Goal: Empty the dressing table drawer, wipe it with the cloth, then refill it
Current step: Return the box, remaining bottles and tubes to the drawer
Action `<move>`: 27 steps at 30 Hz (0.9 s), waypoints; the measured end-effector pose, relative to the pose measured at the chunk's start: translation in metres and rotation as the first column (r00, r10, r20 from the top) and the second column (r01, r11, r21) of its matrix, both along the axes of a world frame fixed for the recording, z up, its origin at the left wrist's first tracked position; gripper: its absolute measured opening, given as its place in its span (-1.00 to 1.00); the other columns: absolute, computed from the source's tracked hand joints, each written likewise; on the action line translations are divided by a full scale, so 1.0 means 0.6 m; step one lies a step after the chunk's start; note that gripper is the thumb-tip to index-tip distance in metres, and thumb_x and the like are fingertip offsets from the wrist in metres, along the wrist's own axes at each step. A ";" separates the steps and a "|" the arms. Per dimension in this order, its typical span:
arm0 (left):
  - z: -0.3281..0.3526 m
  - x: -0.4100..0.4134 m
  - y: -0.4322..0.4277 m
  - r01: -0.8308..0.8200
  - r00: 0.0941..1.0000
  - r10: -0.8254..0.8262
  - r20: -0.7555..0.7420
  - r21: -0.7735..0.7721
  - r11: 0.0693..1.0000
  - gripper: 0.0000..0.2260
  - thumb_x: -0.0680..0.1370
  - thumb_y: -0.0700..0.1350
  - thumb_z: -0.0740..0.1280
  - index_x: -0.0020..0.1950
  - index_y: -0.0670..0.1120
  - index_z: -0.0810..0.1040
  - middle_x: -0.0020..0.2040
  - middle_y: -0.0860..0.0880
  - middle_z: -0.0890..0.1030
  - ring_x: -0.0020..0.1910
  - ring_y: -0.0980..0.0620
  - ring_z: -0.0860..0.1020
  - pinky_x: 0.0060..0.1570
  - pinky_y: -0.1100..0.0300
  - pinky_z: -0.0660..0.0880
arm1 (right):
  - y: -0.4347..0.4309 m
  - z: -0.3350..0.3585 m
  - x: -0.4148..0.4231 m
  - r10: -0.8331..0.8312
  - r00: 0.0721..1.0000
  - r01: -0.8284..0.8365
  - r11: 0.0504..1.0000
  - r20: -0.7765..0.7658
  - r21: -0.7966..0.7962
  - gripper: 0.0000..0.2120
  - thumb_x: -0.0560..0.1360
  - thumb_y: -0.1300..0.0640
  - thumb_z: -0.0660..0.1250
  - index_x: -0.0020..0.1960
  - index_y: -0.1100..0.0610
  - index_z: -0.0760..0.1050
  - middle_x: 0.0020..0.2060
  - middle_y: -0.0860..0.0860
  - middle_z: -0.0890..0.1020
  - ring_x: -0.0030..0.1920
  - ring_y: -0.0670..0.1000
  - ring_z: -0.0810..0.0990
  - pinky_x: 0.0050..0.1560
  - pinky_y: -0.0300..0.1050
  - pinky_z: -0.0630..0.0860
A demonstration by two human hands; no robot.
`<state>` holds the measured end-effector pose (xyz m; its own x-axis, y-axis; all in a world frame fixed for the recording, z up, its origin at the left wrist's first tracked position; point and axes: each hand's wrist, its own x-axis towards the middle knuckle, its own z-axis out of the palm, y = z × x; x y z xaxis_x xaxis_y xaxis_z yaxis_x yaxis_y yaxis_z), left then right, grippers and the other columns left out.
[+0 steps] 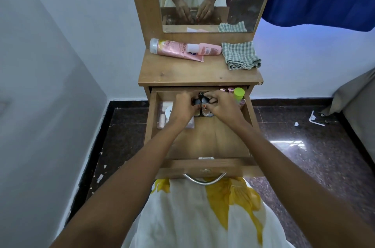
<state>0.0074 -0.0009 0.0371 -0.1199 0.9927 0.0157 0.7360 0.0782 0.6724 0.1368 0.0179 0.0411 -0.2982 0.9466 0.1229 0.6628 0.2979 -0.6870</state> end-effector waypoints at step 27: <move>-0.064 0.010 -0.002 0.006 1.000 -0.008 -0.027 -0.071 0.997 -0.71 0.46 -0.40 0.29 0.15 -0.24 0.57 0.11 -0.22 0.55 0.05 -0.17 0.56 0.02 0.12 0.46 | -0.002 -0.079 0.003 -0.017 0.994 0.026 0.996 0.109 -0.083 -0.67 0.44 0.32 0.32 0.20 0.28 0.51 0.13 0.20 0.53 0.05 0.13 0.56 0.06 -0.06 0.52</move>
